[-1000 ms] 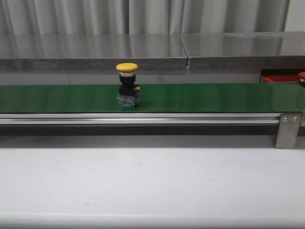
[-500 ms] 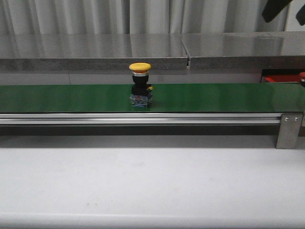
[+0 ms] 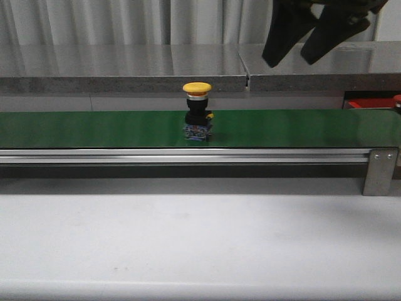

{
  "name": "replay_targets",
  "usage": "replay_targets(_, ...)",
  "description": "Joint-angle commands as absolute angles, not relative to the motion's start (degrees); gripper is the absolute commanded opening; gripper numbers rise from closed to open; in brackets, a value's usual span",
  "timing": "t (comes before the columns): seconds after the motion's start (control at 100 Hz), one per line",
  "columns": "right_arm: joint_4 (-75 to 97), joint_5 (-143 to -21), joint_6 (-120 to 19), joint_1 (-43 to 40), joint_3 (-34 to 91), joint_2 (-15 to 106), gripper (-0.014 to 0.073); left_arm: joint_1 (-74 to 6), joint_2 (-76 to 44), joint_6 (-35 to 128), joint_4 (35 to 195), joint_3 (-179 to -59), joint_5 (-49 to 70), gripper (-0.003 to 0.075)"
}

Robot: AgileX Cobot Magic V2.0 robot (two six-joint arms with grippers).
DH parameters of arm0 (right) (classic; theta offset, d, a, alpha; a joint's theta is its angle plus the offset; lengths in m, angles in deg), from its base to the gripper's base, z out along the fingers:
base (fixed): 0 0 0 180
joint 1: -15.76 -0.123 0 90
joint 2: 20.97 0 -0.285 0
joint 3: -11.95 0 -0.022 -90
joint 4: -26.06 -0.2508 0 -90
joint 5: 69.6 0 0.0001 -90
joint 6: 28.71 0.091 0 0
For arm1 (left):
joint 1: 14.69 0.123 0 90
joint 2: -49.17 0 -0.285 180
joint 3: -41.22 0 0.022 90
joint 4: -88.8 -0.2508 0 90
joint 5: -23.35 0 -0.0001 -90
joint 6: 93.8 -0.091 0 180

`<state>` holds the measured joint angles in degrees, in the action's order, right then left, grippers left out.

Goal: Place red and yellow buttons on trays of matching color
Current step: 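Move the right gripper back over the yellow button on the belt, then lower the right gripper onto the yellow button and grasp it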

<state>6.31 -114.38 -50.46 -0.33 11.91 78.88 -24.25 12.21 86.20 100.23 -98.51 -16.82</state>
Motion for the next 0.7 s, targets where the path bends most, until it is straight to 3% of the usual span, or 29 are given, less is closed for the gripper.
replay_targets(0.0,5.98,-113.04,-53.28,-1.81,8.85,78.47,0.053,-24.68,11.85,86.54,101.02,-100.03,-13.07,-0.002)
replay_targets(0.69,3.51,-108.72,-62.45,-5.84,1.95,89.83,0.053,-24.68,11.85,86.54,101.02,-100.03,-13.07,-0.002)
